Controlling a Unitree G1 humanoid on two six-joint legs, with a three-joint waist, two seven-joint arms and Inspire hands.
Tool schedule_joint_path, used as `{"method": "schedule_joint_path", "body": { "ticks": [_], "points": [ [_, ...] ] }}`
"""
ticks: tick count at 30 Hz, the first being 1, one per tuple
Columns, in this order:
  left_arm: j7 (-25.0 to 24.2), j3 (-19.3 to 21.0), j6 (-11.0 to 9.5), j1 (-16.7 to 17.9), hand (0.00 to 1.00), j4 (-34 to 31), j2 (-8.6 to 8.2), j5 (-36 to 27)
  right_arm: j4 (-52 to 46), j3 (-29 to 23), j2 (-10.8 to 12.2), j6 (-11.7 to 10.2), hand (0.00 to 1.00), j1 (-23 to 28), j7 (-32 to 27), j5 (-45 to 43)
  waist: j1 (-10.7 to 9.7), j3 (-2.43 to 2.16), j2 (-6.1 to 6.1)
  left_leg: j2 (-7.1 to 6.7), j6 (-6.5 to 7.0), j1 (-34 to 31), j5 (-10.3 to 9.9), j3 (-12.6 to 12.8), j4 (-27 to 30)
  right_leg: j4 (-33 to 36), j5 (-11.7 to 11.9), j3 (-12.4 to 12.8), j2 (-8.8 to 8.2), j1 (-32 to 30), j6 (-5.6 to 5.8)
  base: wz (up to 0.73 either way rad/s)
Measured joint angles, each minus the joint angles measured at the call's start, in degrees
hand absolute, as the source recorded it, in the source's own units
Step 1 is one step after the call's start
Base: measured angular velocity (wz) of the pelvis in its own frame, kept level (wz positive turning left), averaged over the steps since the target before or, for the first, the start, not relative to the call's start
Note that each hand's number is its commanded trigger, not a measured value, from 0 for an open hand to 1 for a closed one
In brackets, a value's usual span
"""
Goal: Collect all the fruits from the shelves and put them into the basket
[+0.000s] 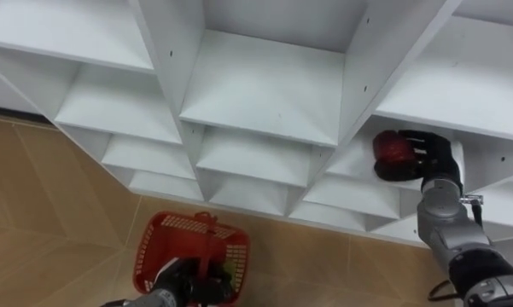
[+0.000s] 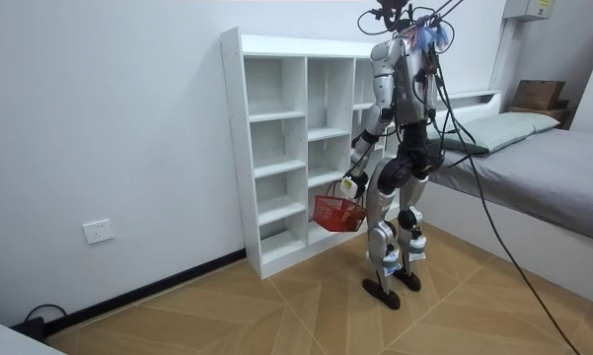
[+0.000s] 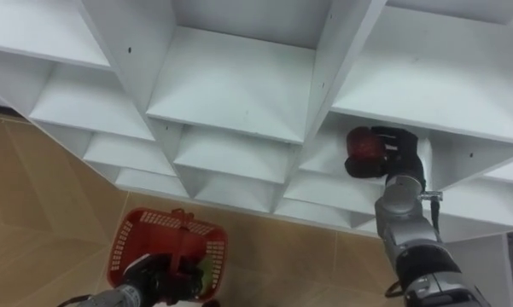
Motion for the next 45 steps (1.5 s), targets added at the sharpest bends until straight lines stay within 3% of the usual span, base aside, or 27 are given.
{"method": "schedule_joint_path", "body": {
  "ticks": [17, 20, 26, 31, 33, 37, 41, 45],
  "points": [
    [0.08, 0.06, -0.02, -0.28, 1.0, 0.12, -0.12, -0.04, 0.69, -1.45, 0.16, -0.53, 1.0, 0.01, 1.79, 0.0, -0.15, 0.03, 0.06, -0.01, -0.06, 0.9, 0.18, 0.08, -0.4, -0.04, 0.0, -0.08, -0.05, 0.43, 0.0, 0.0],
    [0.16, 0.07, -1.19, -0.41, 1.0, 0.12, -0.08, -0.04, 0.69, -1.45, 0.23, -0.56, 1.0, 0.09, 1.77, 0.08, -0.4, 0.02, 0.06, -0.01, -0.07, 1.03, 0.2, 0.11, -0.43, -0.03, 0.0, -0.17, -0.07, 0.55, 0.0, 0.0],
    [0.16, 0.04, -1.63, -0.62, 1.0, 0.15, -0.02, -0.1, 0.54, -1.02, 0.62, -0.55, 1.0, 0.45, 1.8, 2.75, -0.51, 0.01, 0.04, 0.01, -0.07, 1.66, 0.2, 0.31, -0.56, -0.06, 0.0, -0.09, -0.06, 1.08, 0.0, 0.0],
    [0.17, 0.09, -1.96, -0.14, 1.0, 0.14, -0.07, -1.4, -2.35, -0.1, 1.47, -0.57, 1.0, 4.65, 2.98, 4.39, -1.07, -0.1, 0.06, -0.02, -0.06, 4.84, 0.19, 0.42, -1.86, -1.07, -0.01, -0.15, -0.02, 4.1, 0.02, 0.0],
    [0.17, 0.15, -2.21, -0.07, 1.0, 0.03, 0.1, -2.41, -5.1, 0.65, 1.72, -0.59, 1.0, 6.92, 3.19, 4.15, -1.54, -0.28, 0.15, 0.02, -0.06, 5.2, 0.19, 0.62, -1.98, -1.13, -0.01, -0.07, 0.04, 4.32, 0.02, -0.05],
    [0.17, 0.13, -3.0, 1.12, 1.0, -0.36, -0.39, -2.38, -9.44, 0.83, 2.92, -1.7, 1.0, 13.04, 4.17, 3.07, -3.27, -1.58, 0.89, -0.03, -0.06, 6.42, 0.19, 0.63, -2.17, -2.09, -0.01, -0.23, 0.09, 5.96, 0.02, 0.0],
    [0.17, 0.15, -3.29, 1.99, 1.0, -0.44, -0.51, -2.27, -13.4, 0.84, 3.88, -1.64, 1.0, 17.84, 5.74, 2.14, -4.15, -1.79, 0.95, 0.0, -0.08, 10.38, 0.2, 1.24, -3.88, -2.12, -0.2, 0.69, 0.19, 8.8, 0.14, -0.08],
    [0.19, 0.22, -3.28, 4.4, 1.0, -6.11, -0.05, -2.41, -21.33, 0.89, 4.02, -1.05, 1.0, 21.69, 6.83, 2.8, -4.78, -1.92, 0.72, 0.02, -0.07, 11.77, 0.19, 3.0, -4.56, -2.4, -0.56, 2.06, 0.17, 9.49, -0.08, -0.22]
  ]
}}
